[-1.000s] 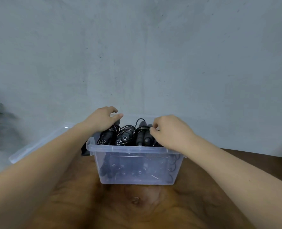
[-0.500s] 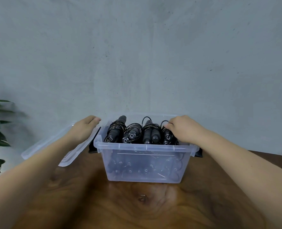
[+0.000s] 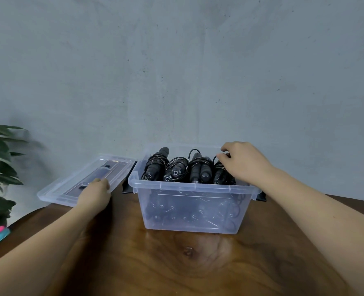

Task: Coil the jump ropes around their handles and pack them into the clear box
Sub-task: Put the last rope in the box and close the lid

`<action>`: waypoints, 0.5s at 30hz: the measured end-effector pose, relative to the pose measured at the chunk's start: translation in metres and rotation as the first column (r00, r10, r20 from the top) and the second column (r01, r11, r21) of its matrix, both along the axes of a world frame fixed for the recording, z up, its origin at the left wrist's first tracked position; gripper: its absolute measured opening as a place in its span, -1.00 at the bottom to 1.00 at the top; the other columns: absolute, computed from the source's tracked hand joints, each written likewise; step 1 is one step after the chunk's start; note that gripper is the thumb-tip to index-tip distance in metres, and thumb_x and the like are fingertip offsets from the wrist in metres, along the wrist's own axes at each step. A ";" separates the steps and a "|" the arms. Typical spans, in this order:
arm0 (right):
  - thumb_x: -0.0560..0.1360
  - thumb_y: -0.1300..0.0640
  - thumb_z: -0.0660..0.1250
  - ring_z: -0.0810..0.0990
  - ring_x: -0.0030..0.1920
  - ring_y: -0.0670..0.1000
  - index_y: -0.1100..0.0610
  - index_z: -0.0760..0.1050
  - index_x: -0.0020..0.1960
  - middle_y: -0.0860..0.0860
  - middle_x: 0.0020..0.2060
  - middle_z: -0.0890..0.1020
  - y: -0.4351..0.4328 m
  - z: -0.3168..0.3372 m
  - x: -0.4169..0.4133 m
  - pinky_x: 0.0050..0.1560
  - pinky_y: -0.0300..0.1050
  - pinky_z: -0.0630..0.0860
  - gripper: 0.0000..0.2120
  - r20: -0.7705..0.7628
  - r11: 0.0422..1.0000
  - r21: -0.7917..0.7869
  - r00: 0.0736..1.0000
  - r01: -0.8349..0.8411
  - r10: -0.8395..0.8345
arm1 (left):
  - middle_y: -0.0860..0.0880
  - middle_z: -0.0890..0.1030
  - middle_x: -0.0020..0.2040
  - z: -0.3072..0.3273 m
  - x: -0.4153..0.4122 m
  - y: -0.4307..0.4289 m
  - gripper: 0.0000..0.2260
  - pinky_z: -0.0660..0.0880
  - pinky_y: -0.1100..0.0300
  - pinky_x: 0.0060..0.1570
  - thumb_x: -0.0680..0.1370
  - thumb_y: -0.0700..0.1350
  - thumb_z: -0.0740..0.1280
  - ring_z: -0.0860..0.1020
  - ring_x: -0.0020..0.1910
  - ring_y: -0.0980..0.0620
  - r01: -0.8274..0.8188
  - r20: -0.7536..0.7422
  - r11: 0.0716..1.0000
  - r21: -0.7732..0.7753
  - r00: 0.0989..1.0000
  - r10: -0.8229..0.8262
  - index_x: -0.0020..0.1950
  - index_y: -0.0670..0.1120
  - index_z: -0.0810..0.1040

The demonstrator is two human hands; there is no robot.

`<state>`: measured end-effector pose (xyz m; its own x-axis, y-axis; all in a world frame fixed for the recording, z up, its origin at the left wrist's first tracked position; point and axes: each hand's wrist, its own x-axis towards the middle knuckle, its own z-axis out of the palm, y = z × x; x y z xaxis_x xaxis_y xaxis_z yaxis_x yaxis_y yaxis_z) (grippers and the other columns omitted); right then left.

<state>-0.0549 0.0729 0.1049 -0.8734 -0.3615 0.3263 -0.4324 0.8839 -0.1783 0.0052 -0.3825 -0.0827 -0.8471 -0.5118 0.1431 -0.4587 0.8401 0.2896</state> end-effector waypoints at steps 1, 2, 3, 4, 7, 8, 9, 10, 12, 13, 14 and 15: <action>0.70 -0.06 0.22 0.61 0.25 0.23 0.12 0.61 0.37 0.13 0.24 0.68 -0.001 0.002 0.001 0.27 0.09 0.54 -0.61 -0.011 1.000 0.005 1.000 -0.008 0.009 | -0.07 0.59 0.06 -0.001 0.000 -0.001 -0.94 0.53 0.01 -0.05 0.60 -0.11 0.34 0.55 -0.03 -0.13 -0.008 0.005 1.000 -0.007 1.000 0.008 0.04 -0.04 0.49; 0.71 -0.06 0.21 0.61 0.27 0.22 0.11 0.59 0.40 0.12 0.26 0.67 -0.002 0.003 0.001 0.29 0.09 0.52 -0.60 -0.019 1.000 0.005 1.000 -0.018 0.018 | -0.06 0.59 -0.01 0.000 0.001 0.001 -0.96 0.51 0.03 -0.11 0.61 -0.11 0.31 0.55 -0.08 -0.12 -0.010 0.017 1.000 -0.024 1.000 0.010 -0.01 -0.05 0.47; 0.71 -0.06 0.21 0.61 0.26 0.20 0.11 0.58 0.42 0.12 0.27 0.66 -0.003 0.004 0.002 0.29 0.09 0.52 -0.60 -0.020 1.000 -0.004 0.999 -0.027 0.027 | -0.04 0.59 -0.05 0.001 0.001 0.001 -0.95 0.50 0.03 -0.14 0.62 -0.12 0.29 0.54 -0.11 -0.12 -0.007 0.023 0.999 -0.037 1.000 0.008 -0.04 -0.05 0.46; 0.71 -0.06 0.21 0.62 0.25 0.19 0.10 0.58 0.42 0.11 0.26 0.66 -0.003 0.004 0.002 0.29 0.09 0.53 -0.61 -0.017 0.999 -0.017 0.999 -0.036 0.036 | -0.03 0.58 -0.08 0.003 0.001 0.001 -0.94 0.51 0.03 -0.15 0.61 -0.14 0.27 0.54 -0.13 -0.11 -0.008 0.030 0.999 -0.053 1.000 0.010 -0.06 -0.05 0.45; 0.72 -0.03 0.18 0.62 0.20 0.19 0.08 0.61 0.34 0.08 0.21 0.67 -0.002 0.007 0.003 0.24 0.10 0.55 -0.66 -0.013 0.997 -0.061 0.999 -0.053 0.052 | -0.03 0.56 -0.18 0.019 0.001 0.007 -0.90 0.55 0.01 -0.23 0.56 -0.15 0.28 0.54 -0.23 -0.10 -0.029 -0.033 0.996 -0.088 0.999 0.026 -0.15 -0.06 0.42; 0.73 -0.01 0.17 0.62 0.18 0.19 0.07 0.63 0.29 0.07 0.17 0.67 -0.001 0.008 0.002 0.22 0.11 0.55 -0.68 -0.016 0.995 -0.082 0.998 -0.058 0.057 | -0.05 0.56 -0.18 0.029 0.001 0.009 -0.89 0.52 0.01 -0.26 0.56 -0.15 0.28 0.53 -0.24 -0.12 -0.033 -0.063 0.996 -0.087 0.998 0.027 -0.16 -0.07 0.41; 0.72 0.02 0.16 0.62 0.15 0.19 0.07 0.64 0.24 0.07 0.14 0.68 0.000 0.010 0.002 0.20 0.12 0.56 -0.69 -0.021 0.993 -0.102 0.998 -0.061 0.059 | -0.10 0.56 -0.15 0.041 0.000 0.011 -0.89 0.49 0.00 -0.24 0.57 -0.17 0.26 0.53 -0.21 -0.15 -0.020 -0.093 0.996 -0.086 0.996 0.012 -0.16 -0.10 0.41; 0.72 0.04 0.16 0.62 0.13 0.19 0.07 0.65 0.20 0.07 0.12 0.68 0.002 0.011 0.001 0.18 0.12 0.57 -0.70 -0.024 0.992 -0.114 0.998 -0.063 0.060 | -0.14 0.57 -0.10 0.055 0.000 0.012 -0.88 0.47 -0.01 -0.20 0.60 -0.18 0.24 0.53 -0.17 -0.19 -0.008 -0.117 0.996 -0.086 0.993 -0.002 -0.14 -0.12 0.42; 0.71 0.06 0.16 0.62 0.13 0.18 0.08 0.65 0.19 0.07 0.11 0.68 0.004 0.014 0.001 0.18 0.11 0.57 -0.71 -0.020 0.989 -0.131 0.998 -0.069 0.067 | -0.18 0.59 -0.04 0.087 0.000 0.014 -0.87 0.51 -0.04 -0.11 0.64 -0.18 0.23 0.54 -0.09 -0.23 0.002 -0.179 0.997 -0.083 0.984 -0.017 -0.09 -0.17 0.47; 0.70 0.06 0.17 0.62 0.13 0.17 0.08 0.66 0.19 0.06 0.11 0.68 0.004 0.014 0.001 0.17 0.10 0.57 -0.71 -0.015 0.987 -0.143 0.997 -0.076 0.074 | -0.18 0.59 -0.03 0.103 0.001 0.015 -0.87 0.53 -0.05 -0.08 0.64 -0.17 0.24 0.56 -0.05 -0.25 0.007 -0.218 0.997 -0.078 0.976 -0.024 -0.06 -0.18 0.50; 0.70 0.06 0.18 0.62 0.14 0.15 0.08 0.66 0.19 0.05 0.11 0.69 0.003 0.015 0.001 0.17 0.10 0.57 -0.72 -0.010 0.984 -0.158 0.997 -0.083 0.083 | -0.19 0.60 -0.03 0.121 0.003 0.017 -0.87 0.54 -0.06 -0.07 0.64 -0.17 0.25 0.57 -0.03 -0.26 0.011 -0.256 0.997 -0.070 0.966 -0.029 -0.05 -0.19 0.52; 0.70 0.05 0.19 0.62 0.15 0.14 0.08 0.66 0.19 0.04 0.12 0.69 0.003 0.016 0.002 0.17 0.09 0.57 -0.73 -0.007 0.981 -0.170 0.996 -0.092 0.092 | -0.19 0.61 -0.04 0.138 0.005 0.020 -0.88 0.53 -0.05 -0.07 0.64 -0.17 0.26 0.57 -0.02 -0.26 0.017 -0.293 0.998 -0.062 0.955 -0.035 -0.04 -0.19 0.53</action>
<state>-0.0530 0.0756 0.1207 -0.8394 -0.3797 0.3889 -0.5102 0.7972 -0.3229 0.0098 -0.3624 0.0556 -0.7761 -0.4733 0.4168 -0.3384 0.8702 0.3582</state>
